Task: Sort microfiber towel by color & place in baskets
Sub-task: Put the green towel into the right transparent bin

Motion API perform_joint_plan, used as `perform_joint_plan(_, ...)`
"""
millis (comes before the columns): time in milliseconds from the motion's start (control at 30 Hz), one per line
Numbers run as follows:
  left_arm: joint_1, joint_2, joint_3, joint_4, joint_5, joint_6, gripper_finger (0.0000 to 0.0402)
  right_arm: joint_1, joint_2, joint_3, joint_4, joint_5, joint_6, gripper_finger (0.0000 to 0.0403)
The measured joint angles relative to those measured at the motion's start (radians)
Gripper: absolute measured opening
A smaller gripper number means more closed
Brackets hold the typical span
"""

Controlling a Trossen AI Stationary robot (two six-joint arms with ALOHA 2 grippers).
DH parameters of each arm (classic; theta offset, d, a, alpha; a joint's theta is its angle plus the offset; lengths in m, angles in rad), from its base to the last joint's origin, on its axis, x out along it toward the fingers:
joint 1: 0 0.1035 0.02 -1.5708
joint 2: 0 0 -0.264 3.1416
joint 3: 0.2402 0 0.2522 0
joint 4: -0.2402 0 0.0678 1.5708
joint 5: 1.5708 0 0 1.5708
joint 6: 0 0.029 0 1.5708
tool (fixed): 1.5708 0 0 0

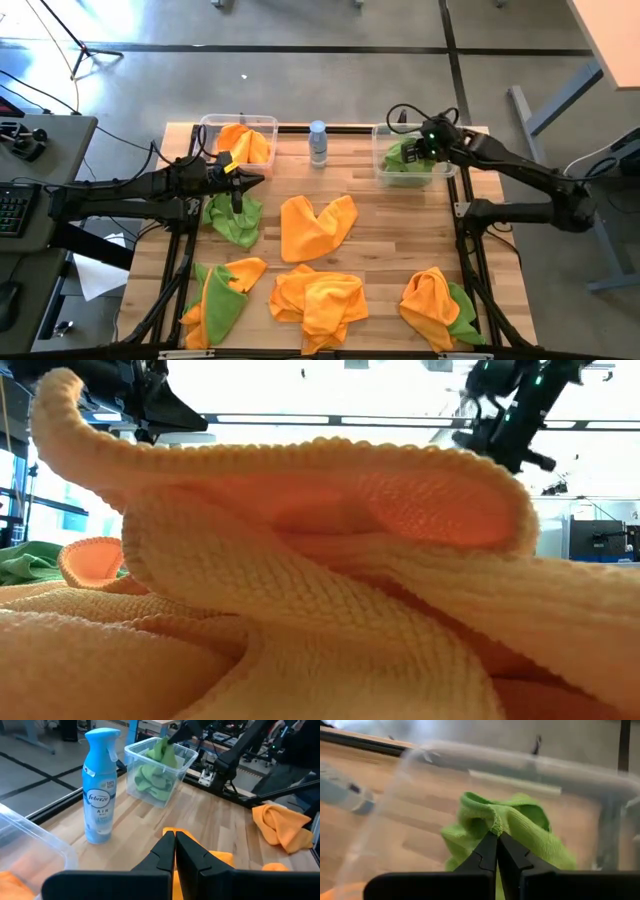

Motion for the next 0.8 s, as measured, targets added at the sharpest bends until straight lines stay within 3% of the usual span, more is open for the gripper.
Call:
perform_joint_plan(467, 0.001, 0.000, 0.000, -0.001, -0.042, 0.001, 0.0000, -0.154, 0.340, 0.075, -0.003, -0.142, 0.003, 0.0000)
perform_joint_plan(800, 0.001, 0.000, 0.000, -0.002, -0.043, 0.001, 0.0000, -0.176, 0.498, 0.083, -0.004, -0.206, -0.029, 0.0000)
